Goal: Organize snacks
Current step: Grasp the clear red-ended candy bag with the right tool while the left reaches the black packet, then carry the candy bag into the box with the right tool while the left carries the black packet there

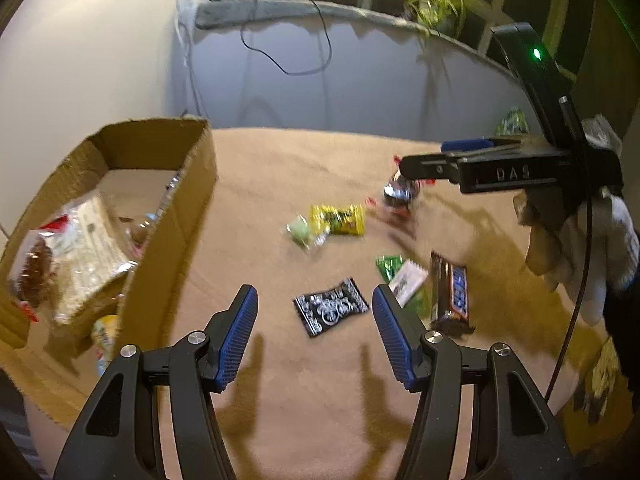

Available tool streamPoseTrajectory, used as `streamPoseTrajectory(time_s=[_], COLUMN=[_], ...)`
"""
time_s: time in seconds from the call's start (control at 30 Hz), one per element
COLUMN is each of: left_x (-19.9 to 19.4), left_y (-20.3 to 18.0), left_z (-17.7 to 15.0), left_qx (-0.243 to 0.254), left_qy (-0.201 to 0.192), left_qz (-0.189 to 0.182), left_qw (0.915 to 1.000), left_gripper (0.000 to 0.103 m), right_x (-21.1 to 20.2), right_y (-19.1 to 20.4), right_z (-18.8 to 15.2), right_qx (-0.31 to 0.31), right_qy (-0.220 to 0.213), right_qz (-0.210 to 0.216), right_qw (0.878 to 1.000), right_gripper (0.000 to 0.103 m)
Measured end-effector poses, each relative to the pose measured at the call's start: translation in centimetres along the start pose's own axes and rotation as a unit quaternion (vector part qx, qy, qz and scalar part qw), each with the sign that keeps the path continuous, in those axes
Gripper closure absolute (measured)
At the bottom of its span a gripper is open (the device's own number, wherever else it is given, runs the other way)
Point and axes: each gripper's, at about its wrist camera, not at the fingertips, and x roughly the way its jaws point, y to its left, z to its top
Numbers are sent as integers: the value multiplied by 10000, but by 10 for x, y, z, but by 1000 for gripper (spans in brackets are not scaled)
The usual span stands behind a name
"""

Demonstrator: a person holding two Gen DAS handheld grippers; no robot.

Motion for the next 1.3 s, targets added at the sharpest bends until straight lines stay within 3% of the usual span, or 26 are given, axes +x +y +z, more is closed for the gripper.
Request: streamPoseTrajectory(time_s=[0.3, 0.6, 0.73, 0.8, 0.9, 0.97, 1.3], left_x=[30, 48, 49, 48, 47, 46, 34], left_y=[-11, -18, -19, -19, -18, -17, -2], left_z=[-1, -1, 0, 1, 1, 0, -4], left_qx=[480, 748, 771, 812, 820, 794, 433], left_qy=[370, 379, 308, 275, 262, 251, 182], left_qz=[64, 241, 120, 95, 56, 31, -47], left_qw=[9981, 9962, 9965, 9963, 9963, 9965, 9989], left_gripper=[44, 44, 62, 76, 85, 86, 86], right_x=[22, 40, 44, 43, 41, 40, 28], right_y=[-7, -1, 1, 0, -6, -9, -10], right_z=[-9, -6, -8, -10, -11, -12, -14], right_qx=[348, 247, 165, 175, 257, 292, 390], right_qy=[278, 392, 420, 413, 410, 413, 238], right_qz=[200, 140, 38, -7, -44, -47, 68], right_qw=[9988, 9988, 9990, 9990, 9988, 9987, 9989], right_gripper=[13, 13, 13, 18, 32, 42, 58])
